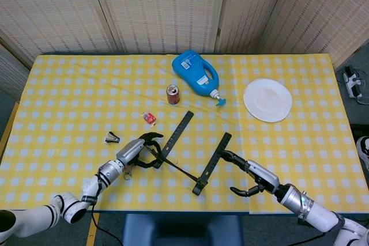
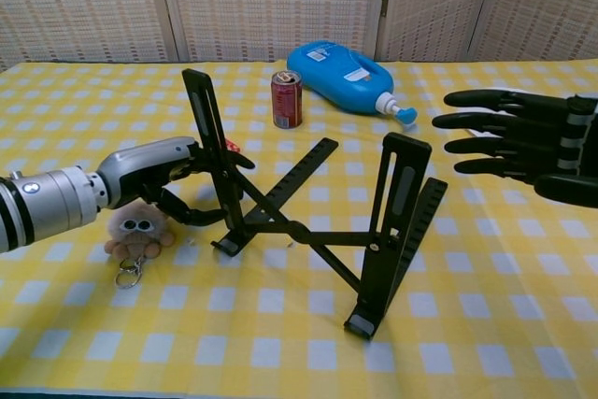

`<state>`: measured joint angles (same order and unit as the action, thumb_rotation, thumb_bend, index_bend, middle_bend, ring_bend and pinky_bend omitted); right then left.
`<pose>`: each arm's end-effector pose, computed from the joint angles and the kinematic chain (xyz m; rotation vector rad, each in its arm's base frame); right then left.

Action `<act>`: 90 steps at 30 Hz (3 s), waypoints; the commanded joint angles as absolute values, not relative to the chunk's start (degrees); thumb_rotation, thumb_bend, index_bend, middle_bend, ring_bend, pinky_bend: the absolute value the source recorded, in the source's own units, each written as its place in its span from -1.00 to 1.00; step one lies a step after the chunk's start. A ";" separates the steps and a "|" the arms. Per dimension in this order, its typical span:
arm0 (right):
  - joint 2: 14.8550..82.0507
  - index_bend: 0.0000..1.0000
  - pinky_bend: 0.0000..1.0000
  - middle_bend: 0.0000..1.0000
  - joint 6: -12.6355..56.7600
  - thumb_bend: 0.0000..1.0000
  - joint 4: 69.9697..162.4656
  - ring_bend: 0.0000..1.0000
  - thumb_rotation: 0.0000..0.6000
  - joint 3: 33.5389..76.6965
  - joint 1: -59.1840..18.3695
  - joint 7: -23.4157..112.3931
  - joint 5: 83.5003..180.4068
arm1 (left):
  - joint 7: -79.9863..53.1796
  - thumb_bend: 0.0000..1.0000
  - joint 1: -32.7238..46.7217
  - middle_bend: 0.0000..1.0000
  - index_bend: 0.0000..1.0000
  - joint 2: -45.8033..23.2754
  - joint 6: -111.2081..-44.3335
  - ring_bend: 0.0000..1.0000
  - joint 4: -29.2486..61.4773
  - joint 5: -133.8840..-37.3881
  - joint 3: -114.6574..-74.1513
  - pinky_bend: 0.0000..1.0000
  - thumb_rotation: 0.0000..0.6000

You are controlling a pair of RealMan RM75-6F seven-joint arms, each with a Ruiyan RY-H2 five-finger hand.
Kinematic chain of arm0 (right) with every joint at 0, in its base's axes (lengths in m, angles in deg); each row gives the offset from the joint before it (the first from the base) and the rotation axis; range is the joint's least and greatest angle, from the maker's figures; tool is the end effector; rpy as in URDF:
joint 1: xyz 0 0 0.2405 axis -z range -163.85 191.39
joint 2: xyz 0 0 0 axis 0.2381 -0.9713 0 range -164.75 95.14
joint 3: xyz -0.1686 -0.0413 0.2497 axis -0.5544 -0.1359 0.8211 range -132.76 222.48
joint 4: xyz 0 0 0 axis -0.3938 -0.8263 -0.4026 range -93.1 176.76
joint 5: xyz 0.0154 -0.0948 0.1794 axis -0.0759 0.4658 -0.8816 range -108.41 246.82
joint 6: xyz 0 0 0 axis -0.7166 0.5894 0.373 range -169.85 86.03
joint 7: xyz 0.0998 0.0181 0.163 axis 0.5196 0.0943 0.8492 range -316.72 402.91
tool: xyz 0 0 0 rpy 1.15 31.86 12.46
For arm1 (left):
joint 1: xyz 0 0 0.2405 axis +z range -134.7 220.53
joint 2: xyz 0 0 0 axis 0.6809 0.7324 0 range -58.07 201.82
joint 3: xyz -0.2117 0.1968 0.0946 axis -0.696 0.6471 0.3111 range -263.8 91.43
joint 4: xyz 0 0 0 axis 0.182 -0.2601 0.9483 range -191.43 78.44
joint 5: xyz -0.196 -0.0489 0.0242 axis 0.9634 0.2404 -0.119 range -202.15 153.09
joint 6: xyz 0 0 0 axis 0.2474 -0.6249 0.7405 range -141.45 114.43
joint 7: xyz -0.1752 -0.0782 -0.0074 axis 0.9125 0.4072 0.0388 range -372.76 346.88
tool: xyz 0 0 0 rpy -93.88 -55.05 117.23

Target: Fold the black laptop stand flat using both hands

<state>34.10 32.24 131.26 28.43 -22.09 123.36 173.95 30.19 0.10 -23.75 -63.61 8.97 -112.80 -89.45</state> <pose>-0.2248 -0.2845 0.0574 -1.5490 2.2565 -1.4097 -0.1921 0.4013 -0.0880 -1.8594 -1.6718 -1.2442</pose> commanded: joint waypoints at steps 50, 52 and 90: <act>34.12 -1.00 -1.00 -1.00 22.27 -0.19 134.25 -1.00 1.00 30.08 -24.65 104.02 174.06 | 15.03 -0.11 6.77 -0.56 -0.27 -17.23 -69.13 -0.85 25.62 -106.27 -87.35 -1.00 1.00; 35.33 -1.00 -1.00 -1.00 20.82 -0.20 135.24 -1.00 1.00 31.10 -24.94 100.55 173.10 | 13.03 -0.12 7.01 -0.60 -0.37 -16.67 -69.53 -0.88 26.67 -106.33 -87.36 -1.00 1.00; 40.97 -1.00 -1.00 -1.00 28.42 -0.19 141.63 -1.00 1.00 50.02 -13.75 85.27 149.34 | -1.37 -0.16 10.39 -0.77 -0.74 -9.85 -80.16 -1.00 29.67 -112.62 -89.14 -1.00 1.00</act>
